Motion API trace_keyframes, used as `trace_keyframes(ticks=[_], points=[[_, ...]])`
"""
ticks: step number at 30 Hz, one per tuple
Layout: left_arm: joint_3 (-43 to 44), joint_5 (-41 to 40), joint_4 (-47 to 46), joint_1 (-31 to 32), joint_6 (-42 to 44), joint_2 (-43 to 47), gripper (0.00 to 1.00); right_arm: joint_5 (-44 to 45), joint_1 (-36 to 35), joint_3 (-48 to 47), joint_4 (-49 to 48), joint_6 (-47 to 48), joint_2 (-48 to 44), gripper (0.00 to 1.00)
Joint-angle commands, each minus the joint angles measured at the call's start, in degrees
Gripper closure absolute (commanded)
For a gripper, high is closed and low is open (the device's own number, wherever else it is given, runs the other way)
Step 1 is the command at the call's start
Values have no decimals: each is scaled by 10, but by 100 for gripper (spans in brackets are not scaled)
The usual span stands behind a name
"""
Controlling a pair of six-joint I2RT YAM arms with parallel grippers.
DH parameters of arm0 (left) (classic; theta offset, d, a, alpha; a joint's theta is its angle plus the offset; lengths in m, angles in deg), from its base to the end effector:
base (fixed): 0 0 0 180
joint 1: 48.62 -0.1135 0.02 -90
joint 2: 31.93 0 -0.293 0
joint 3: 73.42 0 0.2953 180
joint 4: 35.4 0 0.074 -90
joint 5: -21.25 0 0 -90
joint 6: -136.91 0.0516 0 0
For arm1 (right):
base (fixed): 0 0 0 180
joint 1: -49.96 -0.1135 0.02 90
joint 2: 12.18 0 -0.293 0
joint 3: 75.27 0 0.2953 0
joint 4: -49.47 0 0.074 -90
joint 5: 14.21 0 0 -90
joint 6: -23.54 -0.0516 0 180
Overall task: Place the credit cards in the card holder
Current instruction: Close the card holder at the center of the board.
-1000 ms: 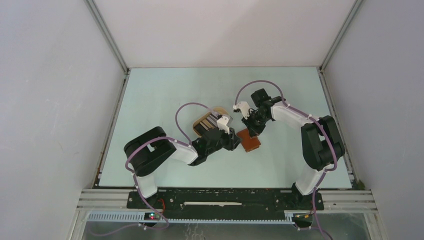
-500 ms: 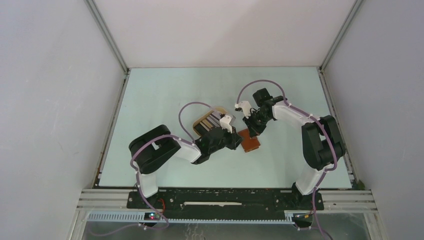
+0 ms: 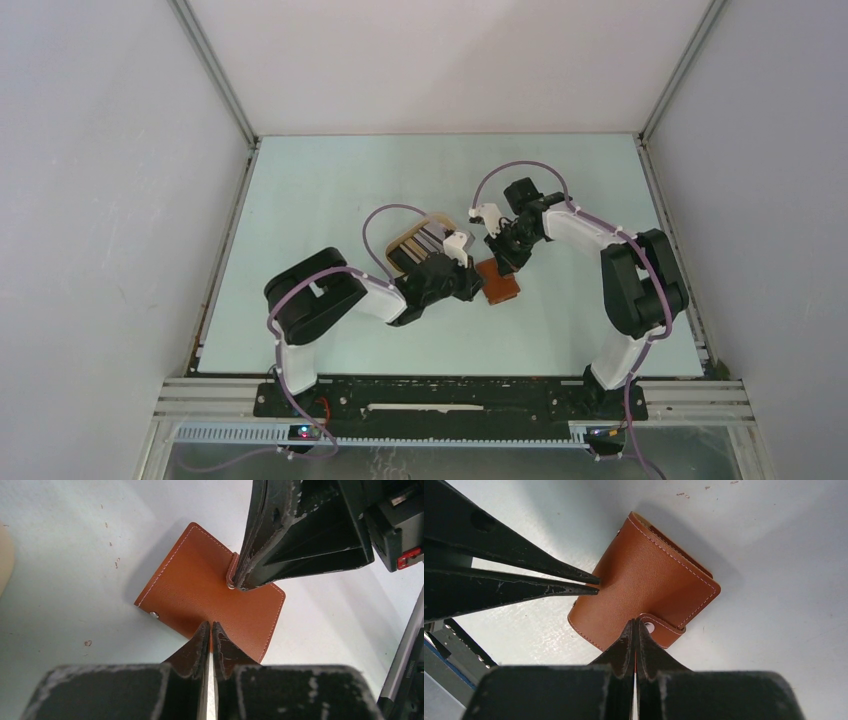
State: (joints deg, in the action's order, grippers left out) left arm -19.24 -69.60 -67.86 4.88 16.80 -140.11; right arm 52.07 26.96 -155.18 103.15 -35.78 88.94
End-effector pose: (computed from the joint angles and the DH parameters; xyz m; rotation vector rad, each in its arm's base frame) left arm 0.2396 -0.3225 0.1069 0.4092 2.0282 -0.9269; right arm 0.3448 0.1689 0.1771 -1.3336 2.4629 0.5618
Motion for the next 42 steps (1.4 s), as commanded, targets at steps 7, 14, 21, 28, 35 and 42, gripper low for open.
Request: trace_keyframes(ticks=[7, 14, 21, 28, 35, 42], points=[[32, 4, 4, 0, -5, -7, 92, -17, -10, -15, -1, -11, 3, 100], [32, 4, 4, 1, -5, -8, 93, -23, -8, -14, -3, -15, -10, 100], [32, 18, 4, 0, -4, -8, 93, -28, -14, -14, -4, -19, 0, 100], [31, 22, 4, 0, -4, -7, 92, -25, -16, -14, -7, -23, 3, 100], [24, 23, -9, 0, -4, -3, 92, -30, -15, -14, -8, -26, 1, 100], [-2, 23, -49, 0, -4, 17, 89, -41, -13, -16, -4, -25, 2, 100]])
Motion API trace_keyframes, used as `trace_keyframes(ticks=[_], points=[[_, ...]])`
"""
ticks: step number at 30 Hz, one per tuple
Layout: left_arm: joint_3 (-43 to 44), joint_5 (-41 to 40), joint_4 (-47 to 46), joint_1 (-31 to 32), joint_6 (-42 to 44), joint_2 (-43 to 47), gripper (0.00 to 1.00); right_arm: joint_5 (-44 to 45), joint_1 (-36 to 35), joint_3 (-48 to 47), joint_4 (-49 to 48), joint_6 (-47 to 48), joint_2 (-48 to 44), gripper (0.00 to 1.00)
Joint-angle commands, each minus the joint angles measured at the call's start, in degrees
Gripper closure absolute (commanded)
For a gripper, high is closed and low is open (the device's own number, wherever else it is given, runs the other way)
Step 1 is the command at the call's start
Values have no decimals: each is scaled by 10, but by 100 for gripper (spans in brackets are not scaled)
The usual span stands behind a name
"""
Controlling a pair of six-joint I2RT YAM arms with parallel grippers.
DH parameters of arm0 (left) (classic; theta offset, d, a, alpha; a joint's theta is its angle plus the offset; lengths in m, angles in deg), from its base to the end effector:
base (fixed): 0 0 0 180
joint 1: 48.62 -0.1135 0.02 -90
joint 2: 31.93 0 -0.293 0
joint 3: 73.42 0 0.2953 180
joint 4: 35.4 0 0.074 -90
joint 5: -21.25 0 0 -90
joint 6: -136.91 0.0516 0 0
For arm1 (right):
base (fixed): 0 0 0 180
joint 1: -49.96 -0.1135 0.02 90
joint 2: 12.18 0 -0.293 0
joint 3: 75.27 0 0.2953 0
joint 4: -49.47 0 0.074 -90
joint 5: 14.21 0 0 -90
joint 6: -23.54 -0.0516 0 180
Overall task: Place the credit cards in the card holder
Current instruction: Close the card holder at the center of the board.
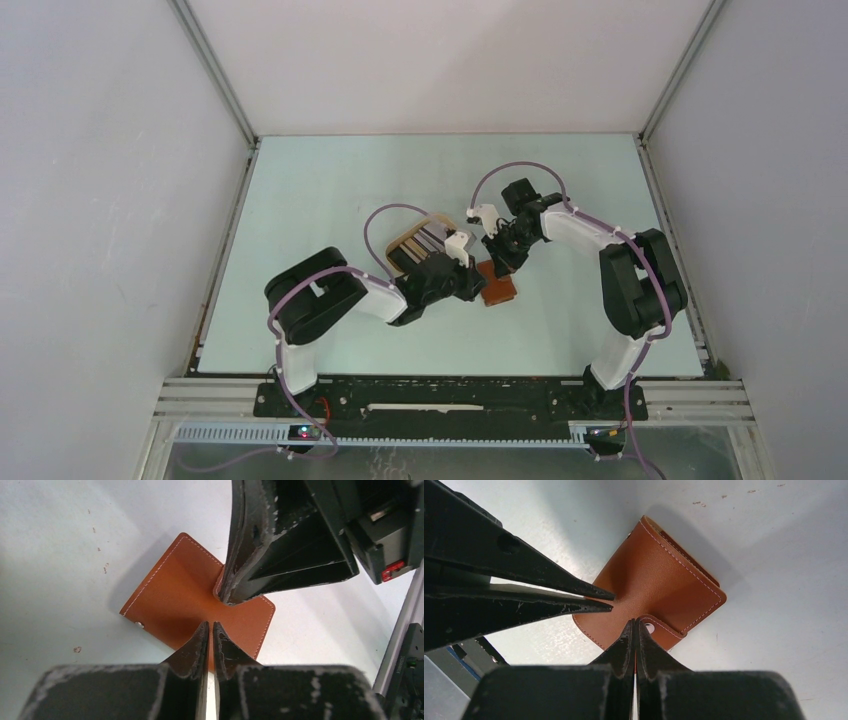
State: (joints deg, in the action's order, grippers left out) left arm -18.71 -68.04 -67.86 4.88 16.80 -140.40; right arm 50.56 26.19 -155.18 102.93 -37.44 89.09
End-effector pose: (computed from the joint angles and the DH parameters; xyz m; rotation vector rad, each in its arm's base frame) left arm 0.2400 -0.3255 0.1076 0.4286 2.0272 -0.9535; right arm 0.3424 0.1749 0.1768 -1.3180 2.4681 0.6082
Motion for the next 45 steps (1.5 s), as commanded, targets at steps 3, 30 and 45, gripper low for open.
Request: trace_keyframes(ticks=[3, 30, 45], points=[[-34, 2, -81, 0, -2, 38, 85, -36, -3, -22, 8, -4, 0, 98], [-143, -87, -180, 0, -87, 75, 77, 102, -43, 45, -52, 32, -78, 51], [-114, -94, -143, 7, -94, 41, 77, 123, -62, 41, -50, 30, -42, 55]])
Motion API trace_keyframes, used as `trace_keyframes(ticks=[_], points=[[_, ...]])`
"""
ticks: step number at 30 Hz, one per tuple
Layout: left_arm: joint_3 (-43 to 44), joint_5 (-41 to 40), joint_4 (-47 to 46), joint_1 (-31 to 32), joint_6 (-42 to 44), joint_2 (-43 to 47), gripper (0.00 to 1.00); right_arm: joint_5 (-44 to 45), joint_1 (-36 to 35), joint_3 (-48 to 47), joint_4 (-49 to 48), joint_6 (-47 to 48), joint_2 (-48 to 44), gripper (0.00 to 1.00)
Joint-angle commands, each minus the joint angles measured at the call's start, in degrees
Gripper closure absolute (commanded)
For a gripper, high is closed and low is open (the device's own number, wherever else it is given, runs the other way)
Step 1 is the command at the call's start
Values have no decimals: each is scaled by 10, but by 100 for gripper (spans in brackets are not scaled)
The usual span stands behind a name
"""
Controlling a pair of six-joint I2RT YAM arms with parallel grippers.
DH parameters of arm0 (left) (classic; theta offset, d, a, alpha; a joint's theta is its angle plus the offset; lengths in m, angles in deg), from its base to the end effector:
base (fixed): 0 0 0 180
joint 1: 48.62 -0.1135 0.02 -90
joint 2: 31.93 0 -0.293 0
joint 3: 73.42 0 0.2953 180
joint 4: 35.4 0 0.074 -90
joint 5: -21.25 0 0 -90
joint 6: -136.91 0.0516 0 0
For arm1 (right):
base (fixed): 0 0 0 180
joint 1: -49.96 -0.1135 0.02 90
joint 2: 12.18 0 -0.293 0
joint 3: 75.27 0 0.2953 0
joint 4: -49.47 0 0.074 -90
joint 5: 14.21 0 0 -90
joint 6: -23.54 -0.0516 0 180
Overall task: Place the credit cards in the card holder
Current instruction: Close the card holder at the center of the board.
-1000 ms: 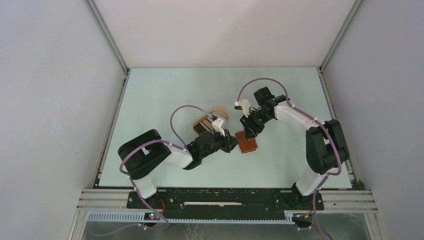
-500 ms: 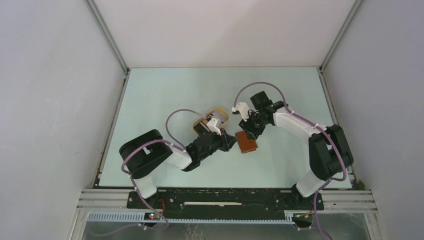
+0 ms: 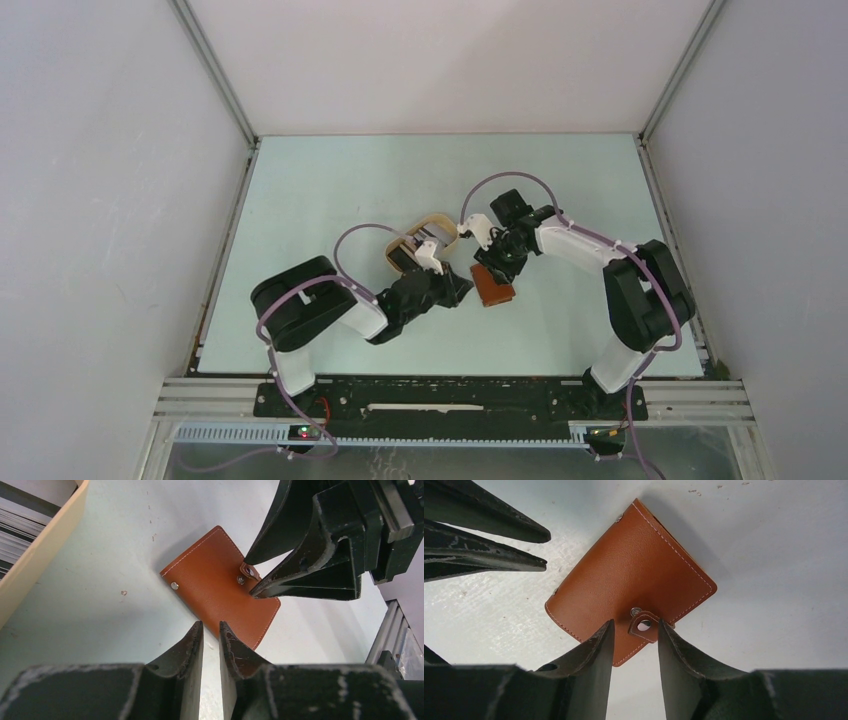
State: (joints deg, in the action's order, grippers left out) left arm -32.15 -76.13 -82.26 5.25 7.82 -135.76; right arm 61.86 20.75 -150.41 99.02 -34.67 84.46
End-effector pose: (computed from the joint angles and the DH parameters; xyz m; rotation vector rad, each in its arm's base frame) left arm 0.2097 -0.2761 0.1021 0.1575 1.9608 -0.9922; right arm 0.3160 0.1909 0.1789 -1.4639 2.3733 0.3300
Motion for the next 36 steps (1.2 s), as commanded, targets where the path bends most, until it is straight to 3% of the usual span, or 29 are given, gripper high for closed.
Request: trace_keyframes(ticks=[1, 5, 17, 36], points=[[23, -13, 4, 4, -5, -6, 77, 11, -8, -7, -12, 2, 4, 55], [27, -14, 11, 5, -3, -10, 77, 15, -9, -8, -13, 0, 3, 63], [36, -14, 23, 6, -3, -17, 78, 20, -8, -8, -19, -3, -4, 100], [59, -10, 51, 11, 1, -28, 79, -58, 27, -22, 4, -15, -14, 100]])
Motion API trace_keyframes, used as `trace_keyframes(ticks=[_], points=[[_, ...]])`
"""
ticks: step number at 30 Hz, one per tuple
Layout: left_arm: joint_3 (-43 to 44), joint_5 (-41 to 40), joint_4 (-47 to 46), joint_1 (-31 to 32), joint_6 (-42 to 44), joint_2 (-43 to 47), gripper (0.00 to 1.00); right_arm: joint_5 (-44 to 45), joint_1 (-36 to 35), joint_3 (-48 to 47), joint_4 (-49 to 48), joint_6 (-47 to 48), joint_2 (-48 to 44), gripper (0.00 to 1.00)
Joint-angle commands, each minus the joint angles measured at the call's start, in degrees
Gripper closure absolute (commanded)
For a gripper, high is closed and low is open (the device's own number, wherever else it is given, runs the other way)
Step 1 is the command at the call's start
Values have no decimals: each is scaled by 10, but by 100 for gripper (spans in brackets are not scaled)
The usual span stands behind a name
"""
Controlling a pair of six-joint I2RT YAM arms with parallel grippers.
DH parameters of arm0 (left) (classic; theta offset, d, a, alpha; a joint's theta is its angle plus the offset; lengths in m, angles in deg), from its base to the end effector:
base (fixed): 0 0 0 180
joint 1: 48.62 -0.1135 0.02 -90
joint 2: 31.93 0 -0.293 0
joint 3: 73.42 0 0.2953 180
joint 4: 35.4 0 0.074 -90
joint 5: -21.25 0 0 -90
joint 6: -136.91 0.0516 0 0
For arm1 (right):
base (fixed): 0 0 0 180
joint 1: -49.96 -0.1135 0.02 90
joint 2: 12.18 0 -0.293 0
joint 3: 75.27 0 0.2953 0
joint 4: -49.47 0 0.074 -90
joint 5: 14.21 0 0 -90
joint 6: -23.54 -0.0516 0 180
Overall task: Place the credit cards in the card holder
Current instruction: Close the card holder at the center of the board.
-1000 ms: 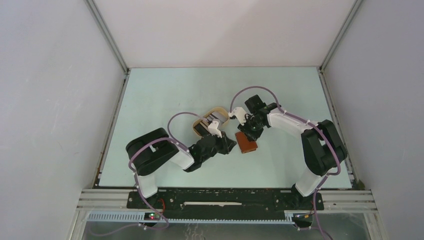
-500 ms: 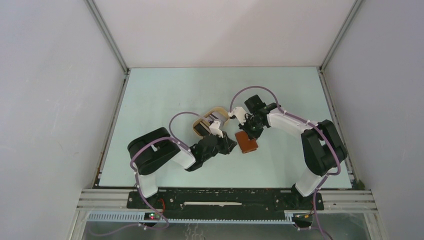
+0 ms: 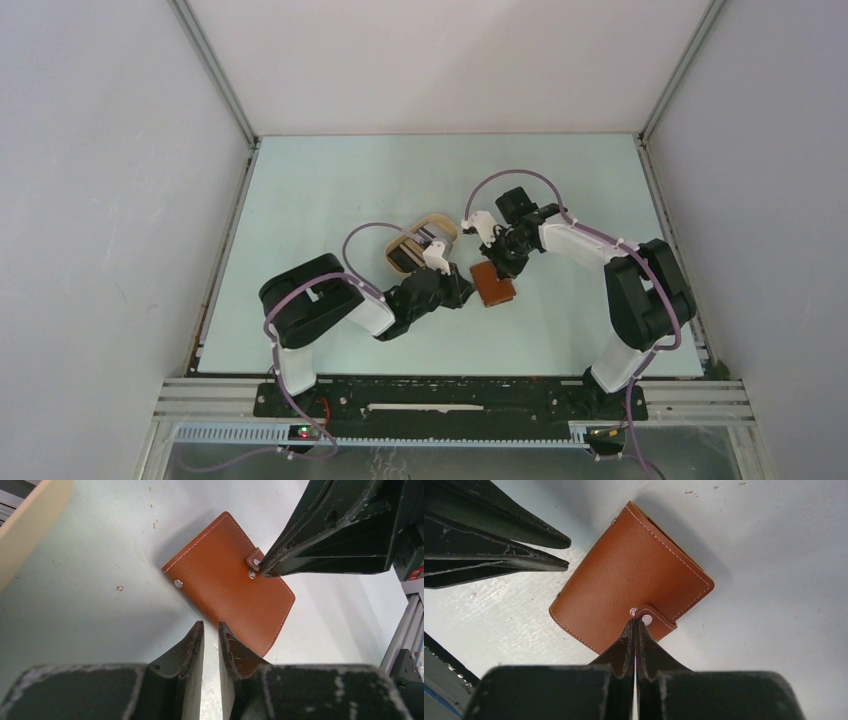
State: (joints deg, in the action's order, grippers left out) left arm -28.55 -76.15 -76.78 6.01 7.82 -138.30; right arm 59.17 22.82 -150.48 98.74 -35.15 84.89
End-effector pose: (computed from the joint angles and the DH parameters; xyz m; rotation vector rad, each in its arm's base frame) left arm 0.2144 -0.2905 0.0921 0.1846 2.0353 -0.9505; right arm 0.3226 0.1819 0.1775 -1.4150 2.3911 0.3886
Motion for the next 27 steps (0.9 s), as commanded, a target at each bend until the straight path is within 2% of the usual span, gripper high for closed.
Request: trace_keyframes(ticks=[1, 7, 27], points=[[24, -9, -3, 4, 2, -3, 79, -36, 8, -22, 8, -10, -17, 100], [26, -9, -2, 5, 3, -5, 78, -61, 17, -29, 20, -10, -11, 100], [40, 12, -1, 10, 16, -12, 78, -66, 10, -31, 19, -10, 9, 100]])
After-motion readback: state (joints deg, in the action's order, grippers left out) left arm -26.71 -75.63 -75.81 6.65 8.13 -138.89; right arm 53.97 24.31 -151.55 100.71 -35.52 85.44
